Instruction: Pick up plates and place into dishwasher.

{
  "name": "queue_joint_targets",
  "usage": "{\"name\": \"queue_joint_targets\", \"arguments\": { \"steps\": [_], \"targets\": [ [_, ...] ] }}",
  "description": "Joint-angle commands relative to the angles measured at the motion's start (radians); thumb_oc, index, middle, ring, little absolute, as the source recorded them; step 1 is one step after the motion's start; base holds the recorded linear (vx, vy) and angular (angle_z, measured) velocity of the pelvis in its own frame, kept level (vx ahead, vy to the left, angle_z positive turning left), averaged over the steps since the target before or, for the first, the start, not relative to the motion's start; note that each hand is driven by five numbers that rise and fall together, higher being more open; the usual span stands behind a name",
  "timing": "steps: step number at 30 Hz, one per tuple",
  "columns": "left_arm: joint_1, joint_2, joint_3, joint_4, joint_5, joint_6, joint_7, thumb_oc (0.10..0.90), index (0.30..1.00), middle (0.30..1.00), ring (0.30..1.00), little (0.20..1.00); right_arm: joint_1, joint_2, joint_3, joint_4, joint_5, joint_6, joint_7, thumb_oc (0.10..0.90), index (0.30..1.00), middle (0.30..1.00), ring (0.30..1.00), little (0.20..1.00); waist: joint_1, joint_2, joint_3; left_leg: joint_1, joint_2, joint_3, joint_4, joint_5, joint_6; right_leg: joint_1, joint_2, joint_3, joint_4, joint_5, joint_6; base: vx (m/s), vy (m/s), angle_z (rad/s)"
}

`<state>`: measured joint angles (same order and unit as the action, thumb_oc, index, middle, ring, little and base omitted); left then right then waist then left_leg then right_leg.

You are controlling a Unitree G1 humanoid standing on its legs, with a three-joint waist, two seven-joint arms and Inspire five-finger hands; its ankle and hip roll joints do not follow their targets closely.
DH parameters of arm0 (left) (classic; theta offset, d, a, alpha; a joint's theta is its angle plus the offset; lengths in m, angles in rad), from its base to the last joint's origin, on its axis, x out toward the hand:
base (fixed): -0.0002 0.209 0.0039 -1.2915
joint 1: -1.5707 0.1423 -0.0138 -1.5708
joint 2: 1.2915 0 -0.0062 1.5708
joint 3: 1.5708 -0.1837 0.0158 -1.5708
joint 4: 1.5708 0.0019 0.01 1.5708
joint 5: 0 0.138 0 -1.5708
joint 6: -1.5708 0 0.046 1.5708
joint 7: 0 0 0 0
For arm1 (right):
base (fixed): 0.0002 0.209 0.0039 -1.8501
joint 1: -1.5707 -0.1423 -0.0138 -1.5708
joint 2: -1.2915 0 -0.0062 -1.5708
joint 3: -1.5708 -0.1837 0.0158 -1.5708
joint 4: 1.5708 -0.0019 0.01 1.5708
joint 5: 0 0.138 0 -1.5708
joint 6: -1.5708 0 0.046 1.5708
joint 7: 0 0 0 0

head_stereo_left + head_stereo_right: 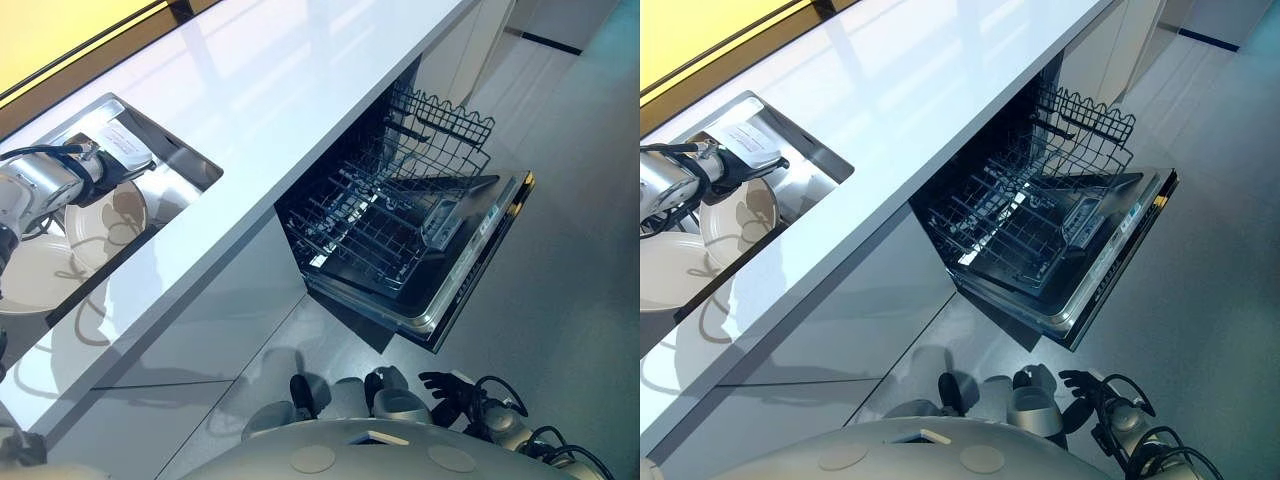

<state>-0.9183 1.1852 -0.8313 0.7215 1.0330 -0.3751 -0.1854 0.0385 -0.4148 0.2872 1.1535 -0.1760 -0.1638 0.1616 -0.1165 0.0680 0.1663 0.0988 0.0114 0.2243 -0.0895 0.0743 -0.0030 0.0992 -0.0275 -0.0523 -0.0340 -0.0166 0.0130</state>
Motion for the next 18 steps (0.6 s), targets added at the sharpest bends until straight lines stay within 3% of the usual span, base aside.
{"name": "queue_joint_targets", "arguments": {
  "steps": [1, 6, 7, 8, 9, 18],
  "targets": [
    [-0.188, 0.019, 0.028, 0.093, 0.01, 0.046, -0.009, 0.8, 0.9, 0.9, 0.9, 0.9, -0.02, -0.054, -0.018, -0.041, 0.038, -0.031, 0.01, 0.8, 0.9, 0.9, 0.9, 0.9, -0.01, 0.03, -0.028, 0.005, -0.107, 0.0, 0.097, -0.19, 0.081, -0.095, 0.004, -0.009, 0.092, -0.018, 0.113, 0.02, 0.009, -0.11],
    [-0.176, 0.009, 0.027, 0.097, -0.027, 0.037, -0.084, 0.8, 0.9, 0.9, 0.9, 0.9, -0.02, -0.058, -0.023, -0.042, 0.039, -0.034, 0.011, 0.8, 0.9, 0.9, 0.9, 0.9, -0.012, 0.031, -0.021, -0.002, -0.107, 0.001, 0.105, -0.192, 0.082, -0.101, 0.001, -0.008, 0.096, -0.016, 0.115, 0.01, 0.005, -0.05],
    [-0.173, 0.006, 0.027, 0.096, -0.029, 0.034, -0.091, 0.438, 0.589, 0.589, 0.589, 0.538, -0.021, -0.059, -0.025, -0.04, 0.04, -0.036, 0.012, 0.8, 0.9, 0.9, 0.9, 0.9, -0.012, 0.031, -0.02, -0.002, -0.108, 0.0, 0.105, -0.192, 0.082, -0.103, 0.001, -0.009, 0.097, -0.015, 0.116, 0.0, 0.0, 0.0],
    [-0.169, 0.008, 0.027, 0.097, -0.031, 0.03, -0.086, 0.158, 0.349, 0.349, 0.349, 0.258, -0.021, -0.059, -0.023, -0.042, 0.042, -0.035, 0.011, 0.8, 0.9, 0.9, 0.9, 0.9, -0.012, 0.031, -0.019, -0.002, -0.108, 0.0, 0.105, -0.192, 0.082, -0.103, 0.001, -0.008, 0.097, -0.016, 0.116, 0.0, 0.0, 0.0],
    [-0.164, 0.007, 0.031, 0.094, -0.028, 0.03, -0.079, 0.1, 0.3, 0.3, 0.3, 0.2, -0.021, -0.058, -0.024, -0.042, 0.04, -0.036, 0.01, 0.8, 0.9, 0.9, 0.9, 0.9, -0.011, 0.031, -0.019, -0.003, -0.108, 0.0, 0.105, -0.191, 0.082, -0.103, 0.001, -0.009, 0.096, -0.016, 0.116, 0.0, 0.0, 0.0],
    [-0.185, 0.013, 0.023, 0.095, 0.001, 0.053, -0.08, 0.1, 0.3, 0.3, 0.3, 0.2, -0.029, -0.061, -0.023, -0.037, 0.03, -0.042, 0.009, 0.8, 0.9, 0.9, 0.9, 0.9, -0.006, 0.031, -0.026, -0.004, -0.108, -0.007, 0.101, -0.188, 0.078, -0.096, 0.004, -0.015, 0.088, -0.018, 0.112, 0.0, 0.0, 0.0]
  ]
}}
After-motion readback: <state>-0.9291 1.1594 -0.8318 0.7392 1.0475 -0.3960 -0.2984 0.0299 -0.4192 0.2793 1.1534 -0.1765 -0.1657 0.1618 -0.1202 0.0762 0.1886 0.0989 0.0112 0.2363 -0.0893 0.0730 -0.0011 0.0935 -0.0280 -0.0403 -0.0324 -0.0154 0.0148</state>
